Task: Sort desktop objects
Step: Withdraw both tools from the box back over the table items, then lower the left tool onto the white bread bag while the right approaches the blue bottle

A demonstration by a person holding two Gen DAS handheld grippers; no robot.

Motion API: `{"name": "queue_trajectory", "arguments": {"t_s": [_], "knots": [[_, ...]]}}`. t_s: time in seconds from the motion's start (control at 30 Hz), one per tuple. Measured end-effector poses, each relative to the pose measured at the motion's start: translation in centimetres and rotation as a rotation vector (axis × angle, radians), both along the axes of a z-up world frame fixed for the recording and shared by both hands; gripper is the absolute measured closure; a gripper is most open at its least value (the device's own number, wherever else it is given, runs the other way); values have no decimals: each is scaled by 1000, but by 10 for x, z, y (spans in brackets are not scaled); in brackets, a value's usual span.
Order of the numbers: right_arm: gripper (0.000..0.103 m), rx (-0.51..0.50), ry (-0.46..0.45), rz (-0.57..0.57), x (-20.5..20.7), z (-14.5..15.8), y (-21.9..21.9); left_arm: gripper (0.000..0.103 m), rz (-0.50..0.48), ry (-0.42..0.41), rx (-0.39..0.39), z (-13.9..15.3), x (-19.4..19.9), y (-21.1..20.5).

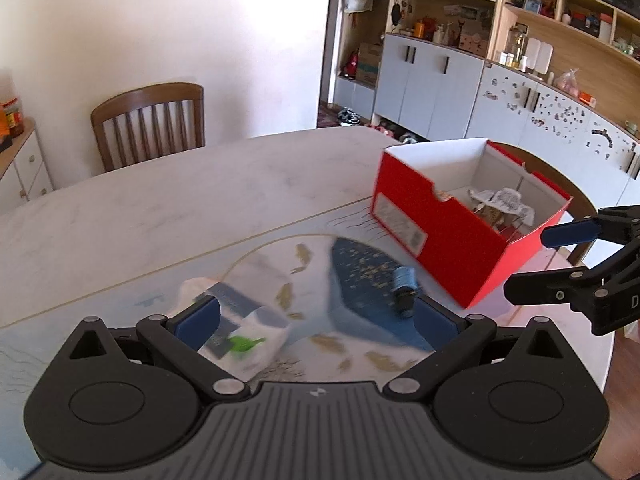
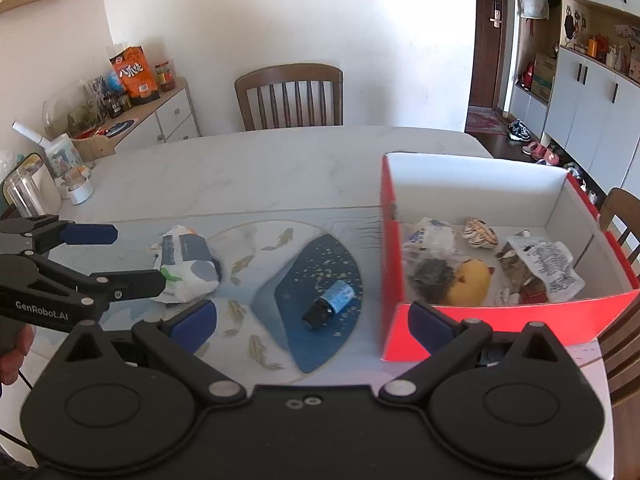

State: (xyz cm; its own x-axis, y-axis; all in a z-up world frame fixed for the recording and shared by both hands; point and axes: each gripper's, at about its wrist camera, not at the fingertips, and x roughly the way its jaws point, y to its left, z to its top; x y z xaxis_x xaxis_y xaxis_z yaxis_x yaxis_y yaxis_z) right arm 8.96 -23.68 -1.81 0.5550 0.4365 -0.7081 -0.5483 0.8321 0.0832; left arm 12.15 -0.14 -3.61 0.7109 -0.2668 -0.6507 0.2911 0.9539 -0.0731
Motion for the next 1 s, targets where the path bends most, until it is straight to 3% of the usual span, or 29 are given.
{"name": "queue_trajectory", "arguments": {"t_s": [0.47,0.83,1.0], "knots": [[3,-74,40,-47,16,-33,46,0,30,30,42,-37,27,35],[11,-122,78,-115,35,-63,67,0,211,113,82,-66,58,33],[13,-142,89,-118,44,-76,75,0,317,206,15,-69,81,41]]}}
